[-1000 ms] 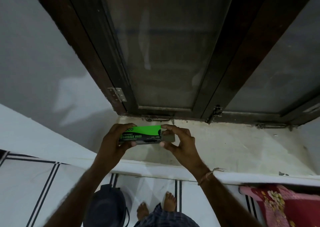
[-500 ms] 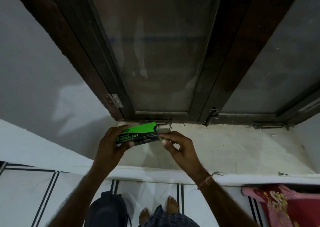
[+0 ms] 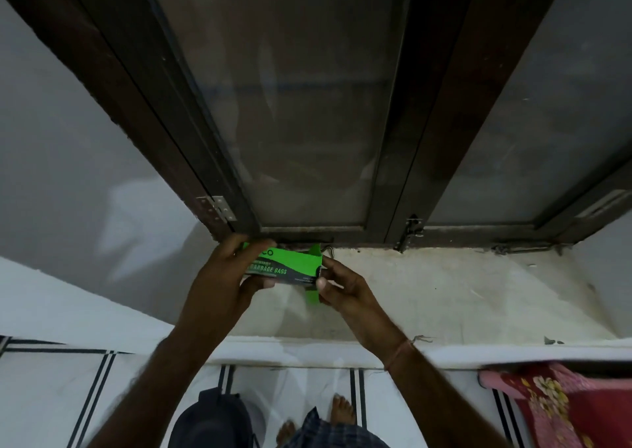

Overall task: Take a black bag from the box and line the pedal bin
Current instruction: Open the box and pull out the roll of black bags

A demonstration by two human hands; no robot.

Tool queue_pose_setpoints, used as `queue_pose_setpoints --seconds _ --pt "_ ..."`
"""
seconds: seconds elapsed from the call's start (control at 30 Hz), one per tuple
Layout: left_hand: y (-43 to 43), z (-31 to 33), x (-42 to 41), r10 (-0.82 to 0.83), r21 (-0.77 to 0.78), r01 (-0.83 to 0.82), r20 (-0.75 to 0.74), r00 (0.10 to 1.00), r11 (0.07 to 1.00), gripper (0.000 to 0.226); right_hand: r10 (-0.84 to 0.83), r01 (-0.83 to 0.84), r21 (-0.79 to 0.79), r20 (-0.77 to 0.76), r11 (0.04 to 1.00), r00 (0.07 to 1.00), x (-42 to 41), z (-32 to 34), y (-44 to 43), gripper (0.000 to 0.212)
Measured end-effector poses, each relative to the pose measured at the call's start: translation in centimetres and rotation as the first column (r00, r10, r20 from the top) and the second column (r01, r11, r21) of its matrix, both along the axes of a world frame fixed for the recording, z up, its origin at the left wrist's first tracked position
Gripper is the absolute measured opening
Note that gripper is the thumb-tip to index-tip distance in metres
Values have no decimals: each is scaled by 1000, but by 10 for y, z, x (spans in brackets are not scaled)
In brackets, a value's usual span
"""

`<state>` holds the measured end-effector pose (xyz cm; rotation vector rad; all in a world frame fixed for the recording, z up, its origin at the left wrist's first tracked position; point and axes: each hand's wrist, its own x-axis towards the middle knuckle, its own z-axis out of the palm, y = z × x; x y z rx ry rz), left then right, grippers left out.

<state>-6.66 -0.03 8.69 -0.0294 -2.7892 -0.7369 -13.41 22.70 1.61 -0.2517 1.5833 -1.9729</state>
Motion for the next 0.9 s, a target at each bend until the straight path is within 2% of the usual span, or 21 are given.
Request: queue_pose_setpoints --seconds 0.03,0.1,0.2,0.3,0.4,0.5,0.57,0.7,0.9 --pt "3 5 -3 -14 -55 13 -4 1000 998 57 25 -23 -43 47 999 999 1 -1 -1 47" --pt "4 8 -8 -21 -66 23 26 999 998 58 49 -32 -135 125 990 991 2 -3 -5 46" --pt "1 11 -8 -50 50 47 57 997 998 54 40 8 -233 198 972 979 1 -3 -8 49" --pt "-6 11 -7 -61 237 43 67 996 970 48 -18 54 -195 179 979 984 2 5 -9 46" --pt "-16 0 5 -42 460 -41 168 985 887 46 -109 112 -66 38 992 993 5 9 -5 28" --pt "-21 -12 22 -94 678 -104 248 964 728 57 -174 181 26 -173 983 969 3 6 -5 16" --pt "-24 -19 30 -124 734 -124 273 954 667 61 -189 206 44 -257 978 948 3 8 -9 16" --pt "-31 -28 35 -168 818 -163 300 939 551 37 -166 199 37 -416 979 894 5 22 -13 29" --pt "-36 -21 32 -208 813 -171 336 919 557 45 -82 248 157 -668 956 739 5 40 -11 32"
